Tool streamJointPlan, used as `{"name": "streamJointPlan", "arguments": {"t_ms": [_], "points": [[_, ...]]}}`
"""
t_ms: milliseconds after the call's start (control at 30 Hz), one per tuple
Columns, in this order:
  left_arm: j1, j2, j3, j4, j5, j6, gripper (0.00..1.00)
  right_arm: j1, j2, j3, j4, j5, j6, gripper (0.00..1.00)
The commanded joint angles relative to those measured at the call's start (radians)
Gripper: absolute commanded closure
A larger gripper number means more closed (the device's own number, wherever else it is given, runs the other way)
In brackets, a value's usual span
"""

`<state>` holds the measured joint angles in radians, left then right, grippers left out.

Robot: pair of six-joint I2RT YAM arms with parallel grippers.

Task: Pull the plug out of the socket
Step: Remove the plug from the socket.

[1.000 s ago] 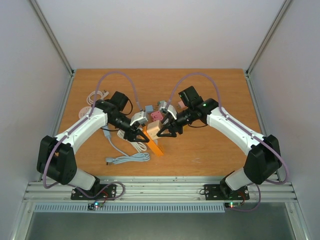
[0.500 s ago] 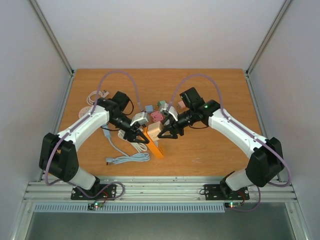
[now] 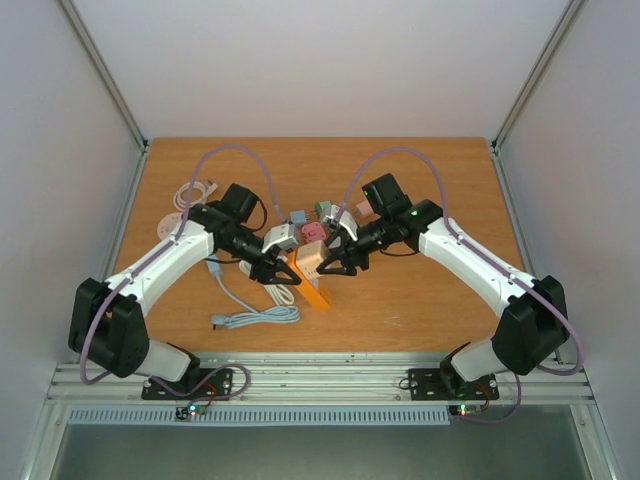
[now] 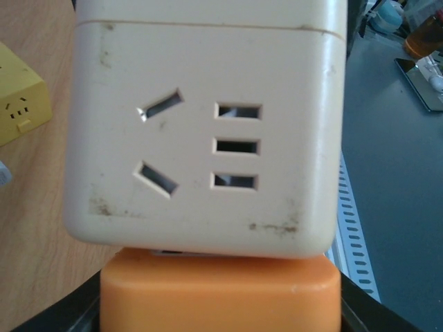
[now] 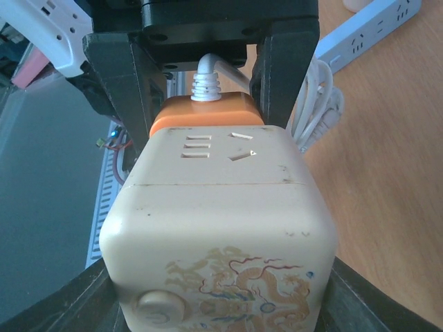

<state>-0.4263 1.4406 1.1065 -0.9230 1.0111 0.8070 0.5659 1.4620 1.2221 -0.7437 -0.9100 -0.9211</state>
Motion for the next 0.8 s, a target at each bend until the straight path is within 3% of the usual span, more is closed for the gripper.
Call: {"name": "streamJointPlan", "arguments": {"t_ms": [0, 367, 767], "points": [[0.003, -0.029, -0.007, 0.067, -0.032, -0.033, 1.0, -0.02, 0.004, 0.025, -0.028, -0.033, -0.004, 0.99], [-0.017, 0.029, 0.053, -0.119, -0.007, 0.106, 1.0, -0.022, 0.007, 0.028, -0.058, -0.012, -0.046, 0.99], [-0.028, 0.009, 0.048, -0.062, -0.031, 0.066, 1.0, -0.025, -0.003, 0.022, -0.043, 0.001, -0.041, 0.99]]}}
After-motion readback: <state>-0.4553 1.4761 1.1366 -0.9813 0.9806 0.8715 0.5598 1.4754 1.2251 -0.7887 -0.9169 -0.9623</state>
